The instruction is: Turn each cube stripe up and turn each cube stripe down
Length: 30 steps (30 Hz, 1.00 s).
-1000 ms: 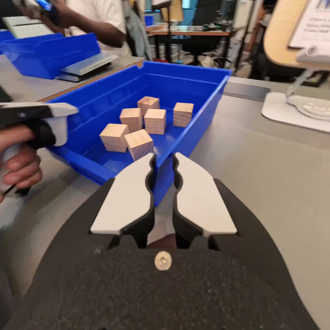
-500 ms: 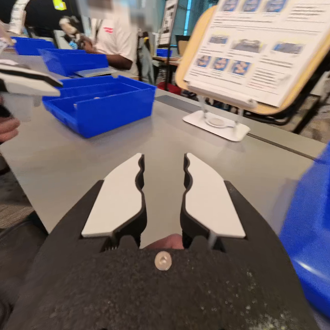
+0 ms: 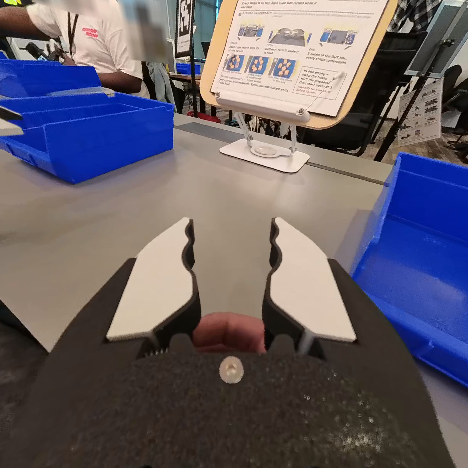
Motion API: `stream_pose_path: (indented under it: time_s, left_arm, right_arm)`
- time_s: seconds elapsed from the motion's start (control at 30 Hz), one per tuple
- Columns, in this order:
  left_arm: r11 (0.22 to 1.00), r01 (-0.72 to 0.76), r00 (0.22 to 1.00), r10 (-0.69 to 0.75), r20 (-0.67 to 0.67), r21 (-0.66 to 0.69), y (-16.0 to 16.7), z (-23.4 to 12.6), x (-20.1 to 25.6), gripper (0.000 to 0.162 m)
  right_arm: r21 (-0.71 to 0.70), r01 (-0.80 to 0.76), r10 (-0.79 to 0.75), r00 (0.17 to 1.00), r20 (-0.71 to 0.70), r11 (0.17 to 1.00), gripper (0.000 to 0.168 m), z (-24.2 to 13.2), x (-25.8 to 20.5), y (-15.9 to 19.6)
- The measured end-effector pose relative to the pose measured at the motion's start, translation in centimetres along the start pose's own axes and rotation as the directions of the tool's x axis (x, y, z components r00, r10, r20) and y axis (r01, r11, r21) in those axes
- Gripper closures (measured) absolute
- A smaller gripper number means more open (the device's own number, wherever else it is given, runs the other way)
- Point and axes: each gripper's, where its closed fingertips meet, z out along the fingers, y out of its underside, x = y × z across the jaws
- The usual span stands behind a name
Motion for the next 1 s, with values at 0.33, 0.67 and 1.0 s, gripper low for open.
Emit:
stream_pose_path:
  time_s: [0.33, 0.67, 1.0]
  left_arm:
    - [0.995, 0.017, 1.000, -0.019, -0.013, -0.103, 1.7, 0.3, -1.0, 0.099]
    - [0.791, -0.233, 0.972, 0.208, -0.110, -0.565, 1.6, -0.9, -11.3, 0.098]
    - [0.528, -0.221, 0.975, 0.118, -0.187, -0.820, 5.5, 6.7, -19.2, 0.097]
  right_arm:
    - [-0.016, -0.064, 0.064, 0.997, 0.031, 0.998, 0.113, 0.6, -0.1, 0.1]
    - [-0.031, 0.025, -0.021, 0.991, 0.131, 0.999, 0.113, 2.2, -2.1, 0.1]
    - [-0.032, -0.053, 0.058, 0.982, 0.181, 0.998, 0.114, 1.7, -1.6, 0.2]
